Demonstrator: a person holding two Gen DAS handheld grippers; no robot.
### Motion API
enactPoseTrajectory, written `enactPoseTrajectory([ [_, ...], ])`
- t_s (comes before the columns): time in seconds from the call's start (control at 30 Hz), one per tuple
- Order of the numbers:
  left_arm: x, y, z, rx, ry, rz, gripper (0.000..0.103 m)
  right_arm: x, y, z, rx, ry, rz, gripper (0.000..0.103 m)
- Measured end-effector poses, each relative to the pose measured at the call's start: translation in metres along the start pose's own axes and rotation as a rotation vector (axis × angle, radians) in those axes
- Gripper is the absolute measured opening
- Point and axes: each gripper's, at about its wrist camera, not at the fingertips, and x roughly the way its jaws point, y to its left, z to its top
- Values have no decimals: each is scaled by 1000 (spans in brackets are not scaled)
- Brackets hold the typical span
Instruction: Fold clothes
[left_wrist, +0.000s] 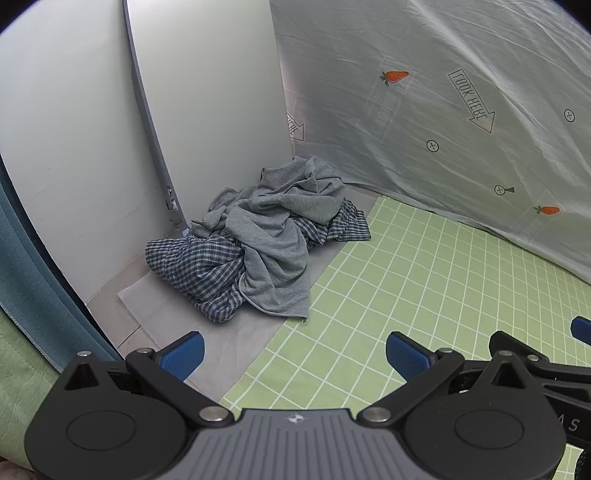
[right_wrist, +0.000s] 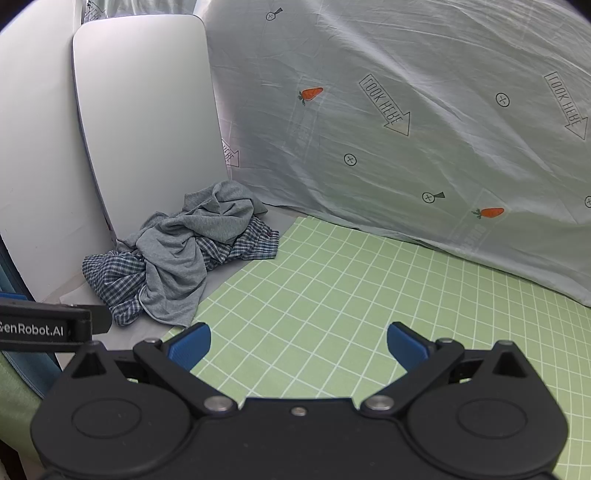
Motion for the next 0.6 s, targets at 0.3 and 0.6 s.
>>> enactPoseTrajectory([
  [0.3,1,-1,-2,-3,3,1,103,3,1,2,-2,5,3,103],
  [0.6,2,0,-1,-1,-1,-11,103,2,0,0,-4,1,4,103],
])
